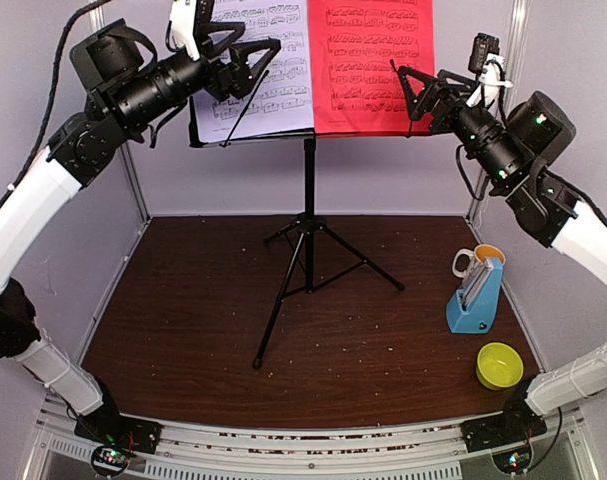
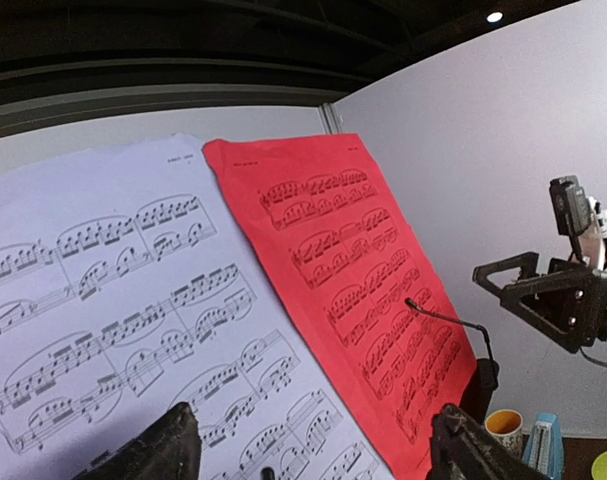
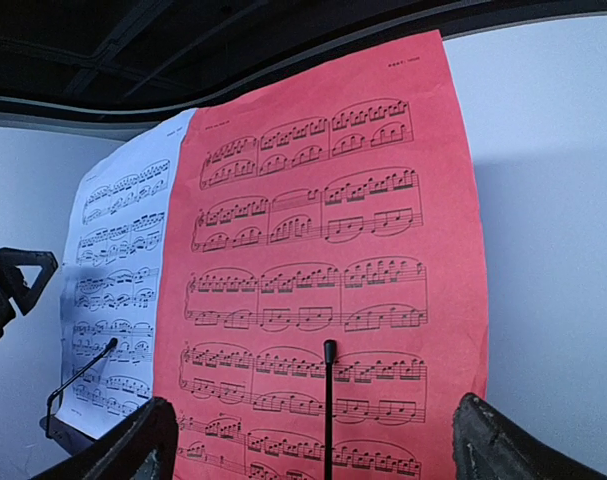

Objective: Set up the instrument practice props

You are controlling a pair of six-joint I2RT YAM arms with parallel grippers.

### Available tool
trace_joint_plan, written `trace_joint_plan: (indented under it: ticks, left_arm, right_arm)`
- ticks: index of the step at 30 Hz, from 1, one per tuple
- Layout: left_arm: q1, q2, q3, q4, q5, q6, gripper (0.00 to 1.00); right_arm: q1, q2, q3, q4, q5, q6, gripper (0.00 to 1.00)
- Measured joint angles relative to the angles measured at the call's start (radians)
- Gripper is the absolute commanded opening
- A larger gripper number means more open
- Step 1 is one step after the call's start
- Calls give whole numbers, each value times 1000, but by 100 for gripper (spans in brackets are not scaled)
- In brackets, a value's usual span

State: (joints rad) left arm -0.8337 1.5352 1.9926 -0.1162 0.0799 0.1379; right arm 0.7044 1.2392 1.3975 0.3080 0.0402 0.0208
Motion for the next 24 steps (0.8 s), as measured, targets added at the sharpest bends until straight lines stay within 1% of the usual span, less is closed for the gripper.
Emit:
trace_joint_plan:
  ticks: [7,9,14,17,21,24]
  left_arm:
    - [51,-187,-277,4,-41,-72,86]
    - [58,-230,-352,10,-57,-91,87]
    - [83,-395,-631,19,-110,-156,88]
    - [108,-477,-761,21,-142,-195,88]
    - [122,-551,-890,28,-178,-237,88]
    - [127,-570,-977,43,-185,-273,87]
  right_arm:
    - [0,-93,-71,-64,-19,6,100]
    - [0,-124,-118,-81,-27,11,100]
    - [0,-212,-280,-124,-33,38,100]
    - [0,-256,-360,-161,-32,53,100]
    - [0,-286,-434,-210,-32,70,100]
    - [0,-294,-504,-227,-32,92,100]
